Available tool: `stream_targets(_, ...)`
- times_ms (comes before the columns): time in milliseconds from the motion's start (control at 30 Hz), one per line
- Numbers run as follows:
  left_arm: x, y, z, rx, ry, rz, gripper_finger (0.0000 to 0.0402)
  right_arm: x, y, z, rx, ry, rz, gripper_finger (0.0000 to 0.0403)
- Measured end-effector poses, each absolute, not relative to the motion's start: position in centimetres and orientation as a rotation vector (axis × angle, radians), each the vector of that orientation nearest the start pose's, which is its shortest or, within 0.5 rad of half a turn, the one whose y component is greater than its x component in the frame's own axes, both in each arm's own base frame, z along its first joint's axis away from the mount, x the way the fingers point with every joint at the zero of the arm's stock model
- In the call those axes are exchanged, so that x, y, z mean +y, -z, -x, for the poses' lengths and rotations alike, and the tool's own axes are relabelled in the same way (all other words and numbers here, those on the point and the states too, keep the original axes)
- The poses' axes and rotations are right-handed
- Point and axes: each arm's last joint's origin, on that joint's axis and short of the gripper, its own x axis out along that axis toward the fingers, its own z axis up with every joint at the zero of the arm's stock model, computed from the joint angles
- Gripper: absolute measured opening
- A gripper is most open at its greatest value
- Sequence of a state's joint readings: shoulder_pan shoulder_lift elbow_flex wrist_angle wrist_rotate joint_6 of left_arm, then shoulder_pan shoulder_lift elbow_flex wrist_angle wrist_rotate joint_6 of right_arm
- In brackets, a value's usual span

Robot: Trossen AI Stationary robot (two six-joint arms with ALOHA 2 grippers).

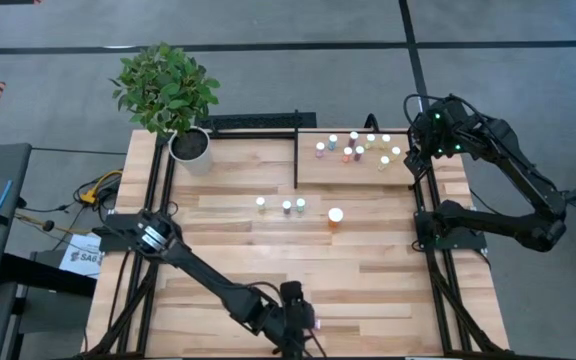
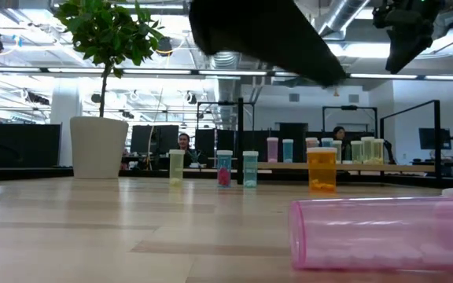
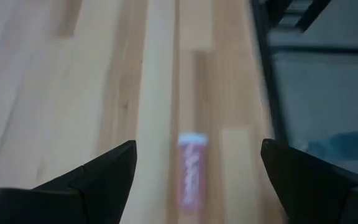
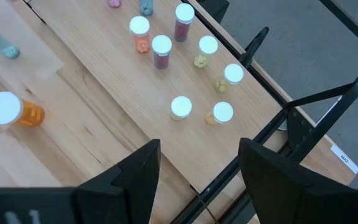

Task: Pick and place medicine bottles onto shelf by color
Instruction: Put the pink pill bottle on the shelf

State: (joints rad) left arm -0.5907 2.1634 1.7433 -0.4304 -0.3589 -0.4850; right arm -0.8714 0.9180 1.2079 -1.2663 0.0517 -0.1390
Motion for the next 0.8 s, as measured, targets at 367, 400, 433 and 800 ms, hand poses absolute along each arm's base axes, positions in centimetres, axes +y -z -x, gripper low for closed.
stream_targets(367, -26.5, -16.7, -41.1, 0.839, 0.003, 0.130, 0.0332, -10.2, -36.1, -8.4, 0.974, 0.778, -0.280, 0.0238)
stream_targets(400, -26.5, -16.7, -41.1, 0.841, 0.008, 0.134, 0.0332, -10.2, -36.1, -8.4, 0.974, 0.778, -0.280, 0.0238)
stream_targets(433, -26.5, -16.4, -41.0, 0.859, 0.009, 0.129, 0.0332, -10.2, -36.1, -8.4, 0.974, 0.778, -0.280, 0.0238)
stream_targets(800, -26.4, -14.6, -41.3, 0.901, 0.007, 0.138, 0.0332, -10.2, -36.2, -8.4, 0.964, 0.780, -0.275, 0.0238)
